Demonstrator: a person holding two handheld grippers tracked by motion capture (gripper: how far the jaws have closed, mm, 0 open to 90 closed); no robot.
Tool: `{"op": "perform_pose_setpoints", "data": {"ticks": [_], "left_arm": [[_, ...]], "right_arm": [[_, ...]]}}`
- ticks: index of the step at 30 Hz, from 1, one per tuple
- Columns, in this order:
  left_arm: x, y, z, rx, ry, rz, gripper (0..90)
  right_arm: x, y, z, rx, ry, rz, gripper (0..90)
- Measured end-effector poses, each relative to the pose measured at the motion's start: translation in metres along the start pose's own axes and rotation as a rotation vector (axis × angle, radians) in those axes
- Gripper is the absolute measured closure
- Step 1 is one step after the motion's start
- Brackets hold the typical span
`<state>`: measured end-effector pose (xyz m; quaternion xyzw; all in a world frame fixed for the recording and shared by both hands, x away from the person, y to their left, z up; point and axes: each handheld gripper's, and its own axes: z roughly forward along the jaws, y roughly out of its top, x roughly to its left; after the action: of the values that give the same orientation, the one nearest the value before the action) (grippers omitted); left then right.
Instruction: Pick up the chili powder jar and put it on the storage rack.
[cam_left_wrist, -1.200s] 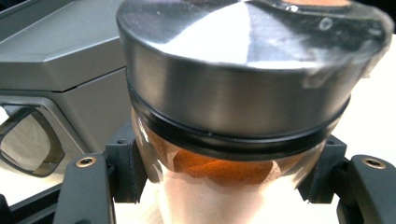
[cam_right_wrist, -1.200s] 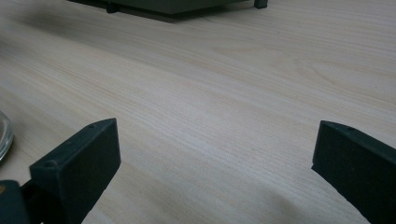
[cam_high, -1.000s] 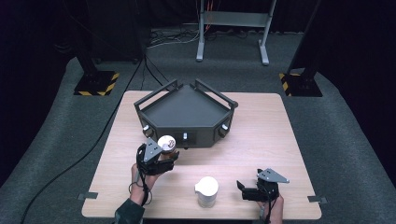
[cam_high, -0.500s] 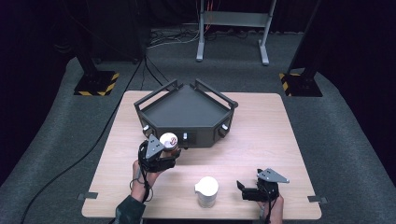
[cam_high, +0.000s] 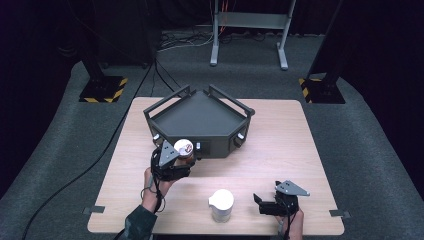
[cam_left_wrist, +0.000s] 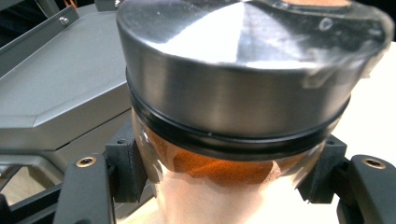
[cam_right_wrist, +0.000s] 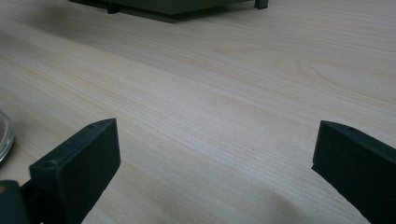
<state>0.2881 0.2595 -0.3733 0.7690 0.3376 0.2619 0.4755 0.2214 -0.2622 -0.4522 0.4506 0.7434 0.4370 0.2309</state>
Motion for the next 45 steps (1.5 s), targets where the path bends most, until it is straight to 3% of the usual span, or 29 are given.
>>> {"op": "perform_pose_setpoints", "data": {"ticks": [14, 45], "left_arm": [[0.008, 0.012, 0.008, -0.011, -0.035, -0.007, 31.8], [0.029, 0.031, 0.014, -0.030, -0.065, -0.031, 31.8]], "right_arm": [[0.000, 0.001, 0.000, 0.003, 0.001, 0.003, 0.0], [-0.001, 0.001, 0.000, 0.004, 0.003, 0.006, 0.0]]}}
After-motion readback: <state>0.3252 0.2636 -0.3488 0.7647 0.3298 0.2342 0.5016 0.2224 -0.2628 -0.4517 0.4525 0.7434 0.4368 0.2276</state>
